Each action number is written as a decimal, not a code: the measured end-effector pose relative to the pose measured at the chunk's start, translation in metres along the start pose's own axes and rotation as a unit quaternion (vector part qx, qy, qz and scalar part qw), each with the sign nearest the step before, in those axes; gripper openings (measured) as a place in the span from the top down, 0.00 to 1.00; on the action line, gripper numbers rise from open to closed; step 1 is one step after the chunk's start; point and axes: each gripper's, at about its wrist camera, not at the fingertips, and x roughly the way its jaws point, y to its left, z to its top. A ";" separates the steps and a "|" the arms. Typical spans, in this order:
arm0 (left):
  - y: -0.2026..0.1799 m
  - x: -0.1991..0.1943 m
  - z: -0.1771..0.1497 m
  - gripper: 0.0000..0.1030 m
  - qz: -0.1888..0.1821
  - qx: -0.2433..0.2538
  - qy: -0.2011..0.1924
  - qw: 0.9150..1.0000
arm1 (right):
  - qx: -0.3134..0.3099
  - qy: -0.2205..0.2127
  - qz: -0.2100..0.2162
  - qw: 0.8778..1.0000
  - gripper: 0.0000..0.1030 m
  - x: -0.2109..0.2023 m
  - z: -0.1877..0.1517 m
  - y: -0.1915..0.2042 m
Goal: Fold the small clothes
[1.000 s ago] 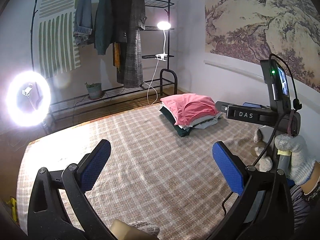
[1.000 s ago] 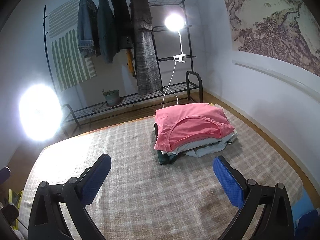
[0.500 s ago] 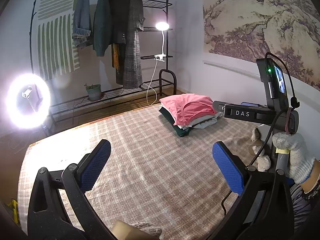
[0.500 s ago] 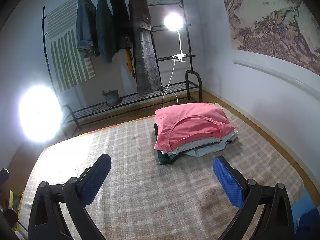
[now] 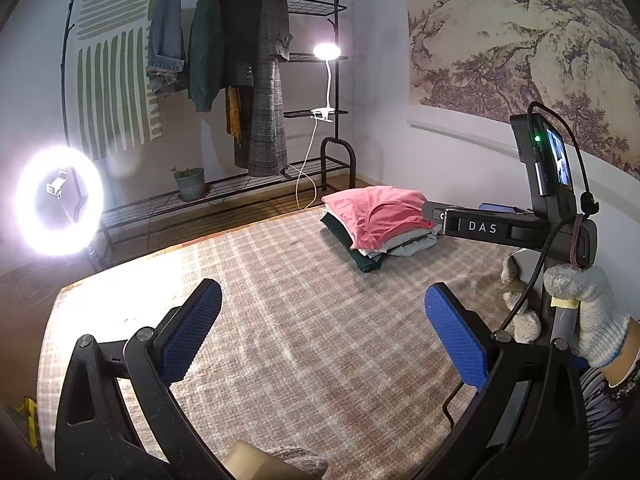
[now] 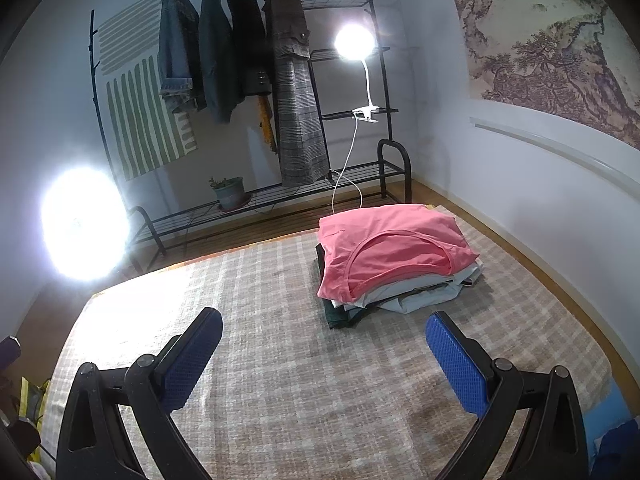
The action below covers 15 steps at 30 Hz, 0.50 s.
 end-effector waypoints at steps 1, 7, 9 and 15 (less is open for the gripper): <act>0.000 0.000 0.000 0.00 0.000 0.001 0.000 1.000 | -0.001 0.000 0.000 1.000 0.00 0.000 0.000 0.000; 0.005 0.000 -0.001 0.00 0.002 0.002 0.004 1.000 | -0.003 0.002 0.003 1.000 0.00 0.002 0.000 0.001; 0.009 0.000 -0.003 0.00 0.005 0.003 0.004 1.000 | -0.003 0.002 0.003 1.000 0.00 0.001 0.000 0.002; 0.016 0.001 -0.005 0.00 0.009 0.008 0.003 1.000 | -0.003 0.005 0.005 1.000 0.00 0.002 0.000 0.002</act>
